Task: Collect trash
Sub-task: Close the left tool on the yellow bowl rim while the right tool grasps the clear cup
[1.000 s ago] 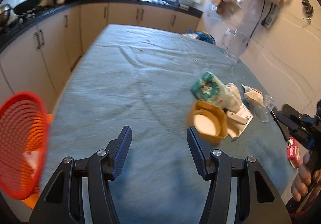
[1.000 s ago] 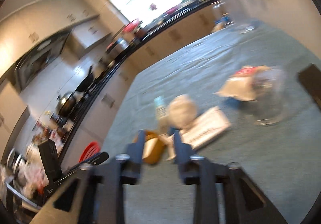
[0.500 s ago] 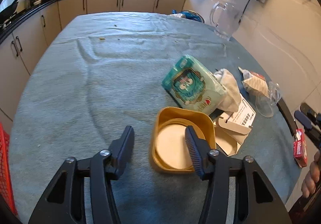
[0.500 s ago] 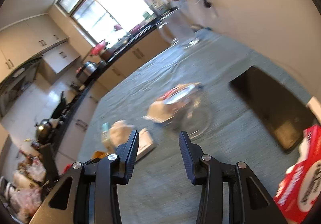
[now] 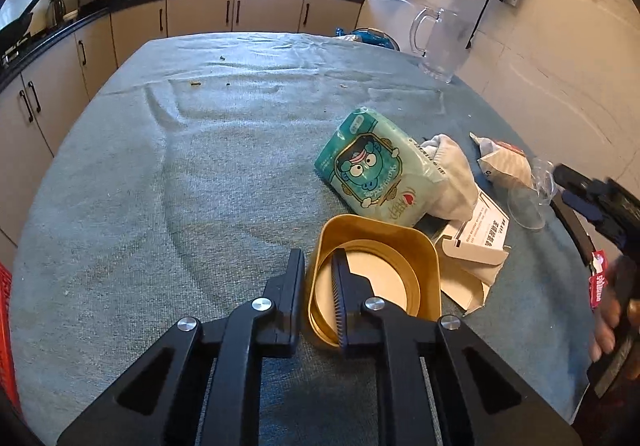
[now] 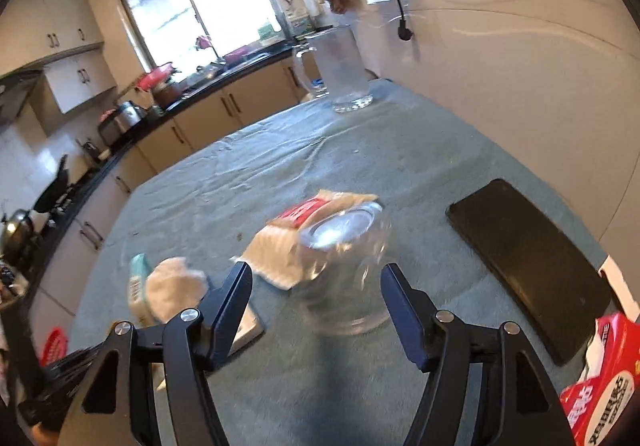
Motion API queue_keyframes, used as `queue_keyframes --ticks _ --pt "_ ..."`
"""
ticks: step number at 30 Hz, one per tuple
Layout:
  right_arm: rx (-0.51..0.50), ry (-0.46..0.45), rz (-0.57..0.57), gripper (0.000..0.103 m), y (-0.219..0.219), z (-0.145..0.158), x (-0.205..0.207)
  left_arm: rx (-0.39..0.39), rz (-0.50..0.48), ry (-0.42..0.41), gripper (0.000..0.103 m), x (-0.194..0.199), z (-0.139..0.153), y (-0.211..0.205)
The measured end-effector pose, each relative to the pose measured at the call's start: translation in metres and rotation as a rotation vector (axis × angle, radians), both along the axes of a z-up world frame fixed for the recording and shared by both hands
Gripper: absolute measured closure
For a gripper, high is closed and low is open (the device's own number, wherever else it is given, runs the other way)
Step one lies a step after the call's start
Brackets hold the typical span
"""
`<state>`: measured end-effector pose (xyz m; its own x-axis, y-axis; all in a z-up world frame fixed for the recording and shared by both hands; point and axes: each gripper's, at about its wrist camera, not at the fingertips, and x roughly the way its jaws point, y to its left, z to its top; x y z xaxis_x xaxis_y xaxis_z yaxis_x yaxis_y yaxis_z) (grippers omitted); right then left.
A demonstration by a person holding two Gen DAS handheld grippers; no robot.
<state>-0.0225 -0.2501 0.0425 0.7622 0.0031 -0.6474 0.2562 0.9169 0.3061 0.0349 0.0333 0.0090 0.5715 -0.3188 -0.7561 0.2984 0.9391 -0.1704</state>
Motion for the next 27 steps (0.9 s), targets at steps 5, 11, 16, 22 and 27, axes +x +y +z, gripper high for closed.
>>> queue_keyframes --ticks 5,11,16,22,27 --pt "0.027 0.030 -0.009 0.036 -0.007 -0.009 0.013 -0.003 -0.008 -0.003 0.092 -0.002 0.001 0.001" --pt "0.048 0.004 0.004 0.056 -0.013 -0.007 0.002 -0.001 -0.016 -0.016 0.093 -0.004 0.003 0.000" --pt "0.044 -0.057 0.021 0.057 -0.013 0.009 -0.023 0.006 -0.012 -0.035 0.094 -0.010 0.006 0.001" --pt "0.041 -0.117 0.071 0.057 -0.003 0.027 -0.047 -0.010 0.021 -0.053 0.094 -0.027 0.011 0.011" --pt "0.052 -0.138 0.145 0.057 0.014 0.031 -0.054 -0.023 0.047 -0.059 0.094 -0.042 0.015 0.024"
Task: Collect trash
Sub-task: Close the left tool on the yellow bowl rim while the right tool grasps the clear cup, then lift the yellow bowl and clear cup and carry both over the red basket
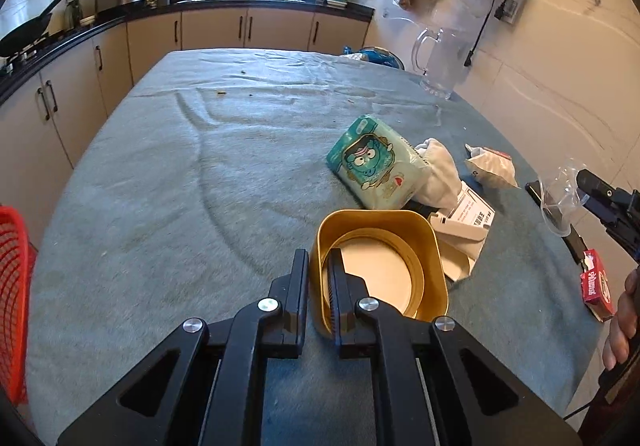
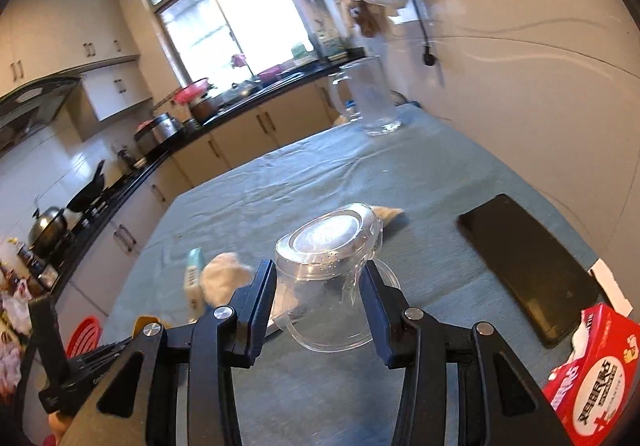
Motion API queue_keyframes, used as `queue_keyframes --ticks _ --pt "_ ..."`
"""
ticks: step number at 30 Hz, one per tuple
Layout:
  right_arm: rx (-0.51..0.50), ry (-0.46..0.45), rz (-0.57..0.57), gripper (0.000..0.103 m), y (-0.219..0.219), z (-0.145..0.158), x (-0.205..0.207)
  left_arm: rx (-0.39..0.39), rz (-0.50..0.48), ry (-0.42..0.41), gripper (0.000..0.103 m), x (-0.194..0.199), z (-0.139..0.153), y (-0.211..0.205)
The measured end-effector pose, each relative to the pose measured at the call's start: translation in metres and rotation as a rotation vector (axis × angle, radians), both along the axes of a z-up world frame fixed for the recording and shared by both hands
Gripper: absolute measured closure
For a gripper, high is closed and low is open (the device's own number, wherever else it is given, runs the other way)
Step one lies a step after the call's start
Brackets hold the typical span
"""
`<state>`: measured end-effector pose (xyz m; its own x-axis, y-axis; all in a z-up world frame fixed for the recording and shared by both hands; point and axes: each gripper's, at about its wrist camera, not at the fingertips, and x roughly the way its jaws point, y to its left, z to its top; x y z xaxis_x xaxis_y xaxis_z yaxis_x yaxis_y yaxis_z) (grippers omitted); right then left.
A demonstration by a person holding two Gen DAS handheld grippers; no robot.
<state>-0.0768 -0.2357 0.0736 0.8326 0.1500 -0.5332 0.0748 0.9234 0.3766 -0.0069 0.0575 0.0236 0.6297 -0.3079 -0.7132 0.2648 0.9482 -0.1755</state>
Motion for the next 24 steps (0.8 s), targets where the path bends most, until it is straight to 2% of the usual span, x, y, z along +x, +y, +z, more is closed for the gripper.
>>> queue_keyframes --ticks 12,24 --pt "-0.001 -0.027 0.142 0.057 0.050 0.004 -0.006 0.013 0.030 -0.038 0.094 -0.020 0.011 0.016" --pt "-0.008 -0.031 0.227 0.057 0.076 0.004 -0.005 0.014 0.060 -0.070 0.094 -0.031 0.022 0.028"
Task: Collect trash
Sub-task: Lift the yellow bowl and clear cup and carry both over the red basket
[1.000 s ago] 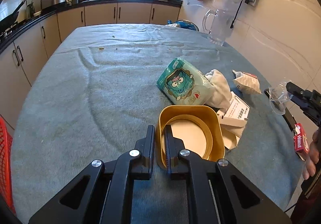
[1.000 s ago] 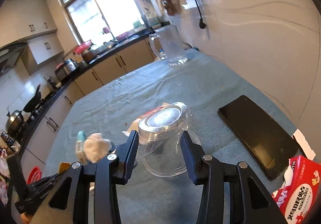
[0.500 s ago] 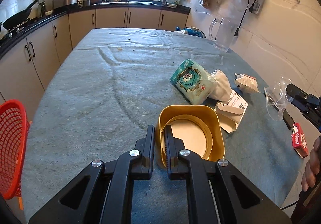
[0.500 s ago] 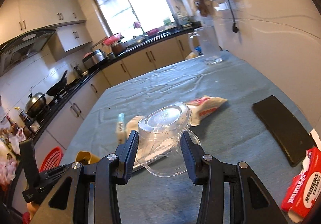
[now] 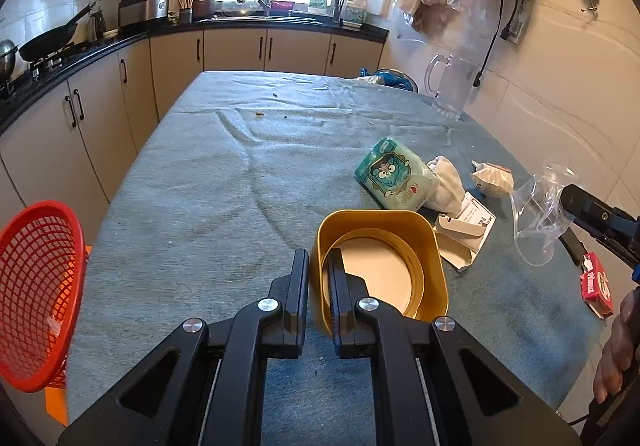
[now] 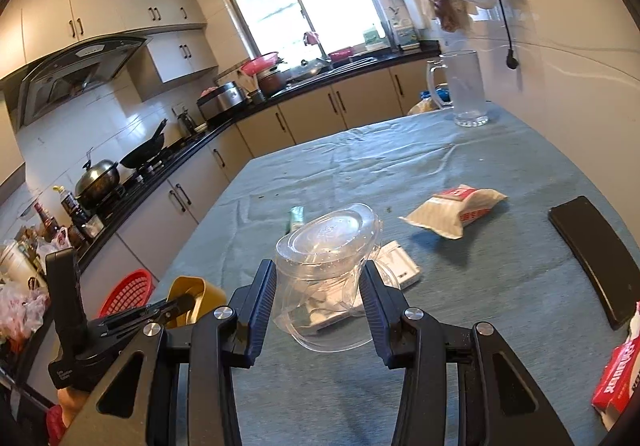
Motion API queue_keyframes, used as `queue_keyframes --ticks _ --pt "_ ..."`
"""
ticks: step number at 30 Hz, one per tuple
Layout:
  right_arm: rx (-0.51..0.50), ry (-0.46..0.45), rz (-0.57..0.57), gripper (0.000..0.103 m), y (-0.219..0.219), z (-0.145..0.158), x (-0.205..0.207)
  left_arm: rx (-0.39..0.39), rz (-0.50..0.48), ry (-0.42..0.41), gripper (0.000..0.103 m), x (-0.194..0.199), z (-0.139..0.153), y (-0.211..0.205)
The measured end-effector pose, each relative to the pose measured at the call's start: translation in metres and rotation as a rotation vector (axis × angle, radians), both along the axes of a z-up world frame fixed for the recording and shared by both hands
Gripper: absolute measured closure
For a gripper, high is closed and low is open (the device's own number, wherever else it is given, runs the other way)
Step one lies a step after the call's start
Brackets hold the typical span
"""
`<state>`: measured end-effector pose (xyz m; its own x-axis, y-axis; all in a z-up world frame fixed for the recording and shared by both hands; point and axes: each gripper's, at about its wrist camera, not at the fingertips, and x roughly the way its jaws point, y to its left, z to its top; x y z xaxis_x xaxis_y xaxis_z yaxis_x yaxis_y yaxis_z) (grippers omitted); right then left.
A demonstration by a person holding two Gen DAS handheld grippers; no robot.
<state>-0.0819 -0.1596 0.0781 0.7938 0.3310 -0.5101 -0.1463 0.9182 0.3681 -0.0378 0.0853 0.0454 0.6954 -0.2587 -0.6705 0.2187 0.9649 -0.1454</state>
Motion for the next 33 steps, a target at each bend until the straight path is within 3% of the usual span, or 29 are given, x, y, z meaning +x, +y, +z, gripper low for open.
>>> queue_keyframes --ticks 33 --pt "0.010 0.028 0.181 0.057 0.073 -0.001 0.010 -0.020 0.109 -0.041 0.094 -0.025 0.013 0.045"
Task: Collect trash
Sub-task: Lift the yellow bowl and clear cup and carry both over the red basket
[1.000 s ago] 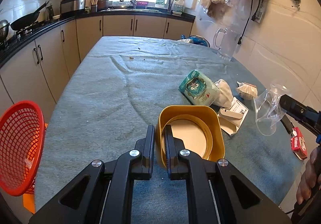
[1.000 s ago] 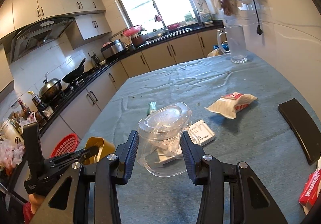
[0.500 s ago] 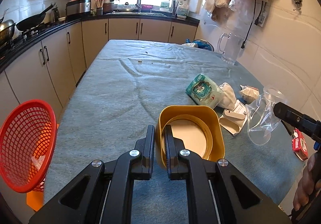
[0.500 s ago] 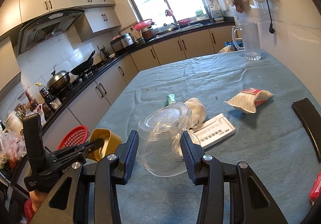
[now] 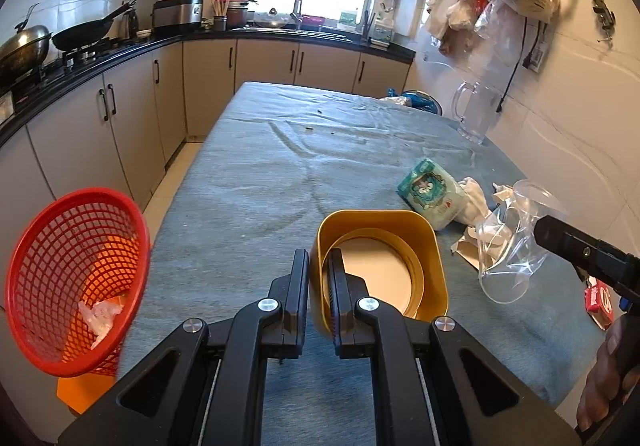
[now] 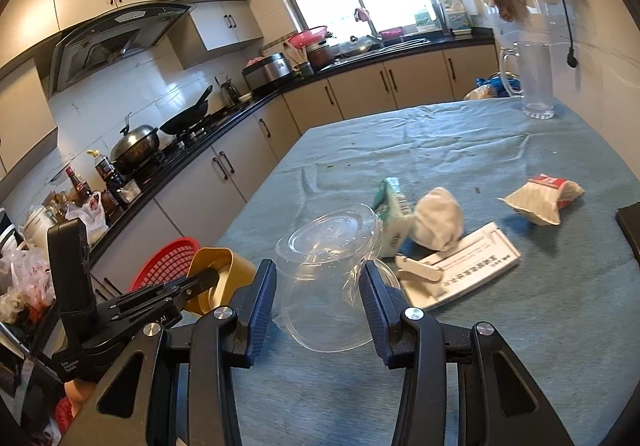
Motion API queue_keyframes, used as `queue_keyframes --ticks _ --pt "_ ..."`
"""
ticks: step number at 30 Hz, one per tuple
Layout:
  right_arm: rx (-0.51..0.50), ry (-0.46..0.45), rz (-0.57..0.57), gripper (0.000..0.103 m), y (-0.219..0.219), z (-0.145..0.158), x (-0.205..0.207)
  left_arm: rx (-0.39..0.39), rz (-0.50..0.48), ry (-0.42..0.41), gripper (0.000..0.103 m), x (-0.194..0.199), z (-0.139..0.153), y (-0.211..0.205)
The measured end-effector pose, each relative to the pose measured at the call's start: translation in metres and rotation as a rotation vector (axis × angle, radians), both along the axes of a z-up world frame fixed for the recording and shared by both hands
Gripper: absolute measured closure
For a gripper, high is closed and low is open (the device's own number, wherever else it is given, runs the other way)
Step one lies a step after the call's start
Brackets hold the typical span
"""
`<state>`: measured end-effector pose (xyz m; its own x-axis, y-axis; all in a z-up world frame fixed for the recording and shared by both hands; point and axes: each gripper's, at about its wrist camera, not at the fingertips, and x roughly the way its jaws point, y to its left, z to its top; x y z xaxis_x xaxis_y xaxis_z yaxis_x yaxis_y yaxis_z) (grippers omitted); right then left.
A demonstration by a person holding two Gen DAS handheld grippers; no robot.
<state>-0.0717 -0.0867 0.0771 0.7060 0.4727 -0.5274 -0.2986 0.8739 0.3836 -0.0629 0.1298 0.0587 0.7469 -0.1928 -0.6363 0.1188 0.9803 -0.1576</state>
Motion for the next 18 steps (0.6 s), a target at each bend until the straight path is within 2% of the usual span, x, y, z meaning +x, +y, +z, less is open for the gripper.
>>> queue_keyframes --ticks 7,18 --pt "-0.007 0.003 0.065 0.057 0.031 0.002 0.008 -0.021 0.065 -0.015 0.094 -0.006 0.005 0.030" --pt "-0.009 0.007 0.213 0.057 0.109 0.009 0.027 -0.051 0.252 -0.037 0.094 -0.027 0.009 0.119"
